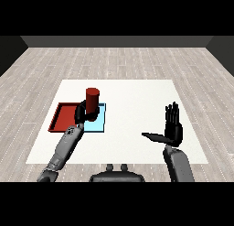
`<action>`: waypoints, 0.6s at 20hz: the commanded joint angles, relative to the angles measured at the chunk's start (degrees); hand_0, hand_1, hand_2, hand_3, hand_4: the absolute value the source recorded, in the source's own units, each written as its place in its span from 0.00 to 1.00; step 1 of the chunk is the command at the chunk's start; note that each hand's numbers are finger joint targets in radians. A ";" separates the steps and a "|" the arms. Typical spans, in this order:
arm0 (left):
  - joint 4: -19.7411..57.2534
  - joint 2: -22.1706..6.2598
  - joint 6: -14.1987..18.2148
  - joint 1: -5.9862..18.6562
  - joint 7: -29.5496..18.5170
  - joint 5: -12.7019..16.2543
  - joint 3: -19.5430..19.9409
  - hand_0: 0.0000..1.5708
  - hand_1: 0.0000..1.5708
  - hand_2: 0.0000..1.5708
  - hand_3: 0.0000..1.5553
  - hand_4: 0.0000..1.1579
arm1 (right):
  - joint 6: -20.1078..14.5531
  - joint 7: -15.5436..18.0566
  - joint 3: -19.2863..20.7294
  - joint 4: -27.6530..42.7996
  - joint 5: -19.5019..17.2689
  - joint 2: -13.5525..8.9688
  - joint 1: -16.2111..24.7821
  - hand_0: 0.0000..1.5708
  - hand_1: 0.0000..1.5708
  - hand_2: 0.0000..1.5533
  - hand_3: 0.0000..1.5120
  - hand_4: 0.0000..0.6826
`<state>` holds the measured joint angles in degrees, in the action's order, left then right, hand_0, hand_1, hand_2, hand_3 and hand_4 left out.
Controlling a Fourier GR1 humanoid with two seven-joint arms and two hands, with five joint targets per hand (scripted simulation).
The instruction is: Pick the red can and put it in the red box
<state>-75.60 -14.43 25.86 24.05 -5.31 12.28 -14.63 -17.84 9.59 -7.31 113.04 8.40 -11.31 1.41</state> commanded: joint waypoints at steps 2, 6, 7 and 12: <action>7.11 -8.70 -1.83 2.26 3.10 -1.71 5.77 1.00 1.00 1.00 0.95 0.97 | 1.92 0.64 4.58 -1.22 1.88 -2.35 2.44 0.00 0.00 0.00 0.00 0.00; 14.72 -14.28 -2.73 1.87 3.31 -2.54 9.94 1.00 1.00 1.00 0.96 0.98 | 1.31 0.22 5.07 -2.53 1.48 -1.81 1.01 0.00 0.00 0.00 0.00 0.00; 18.28 -11.11 0.25 0.17 -0.29 -4.50 9.04 1.00 1.00 0.99 0.95 0.98 | 2.31 5.02 3.52 -6.53 1.47 0.61 3.31 0.00 0.00 0.00 0.00 0.00; 29.17 -19.81 -4.89 3.15 -0.45 -5.02 13.83 1.00 1.00 1.00 0.96 0.94 | 3.79 4.44 2.85 -3.91 2.17 0.65 3.40 0.00 0.00 0.00 0.00 0.00</action>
<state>-54.20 -29.76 23.07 26.24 -4.03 8.00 -4.00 -14.75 12.90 -3.59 108.45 10.41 -11.68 3.51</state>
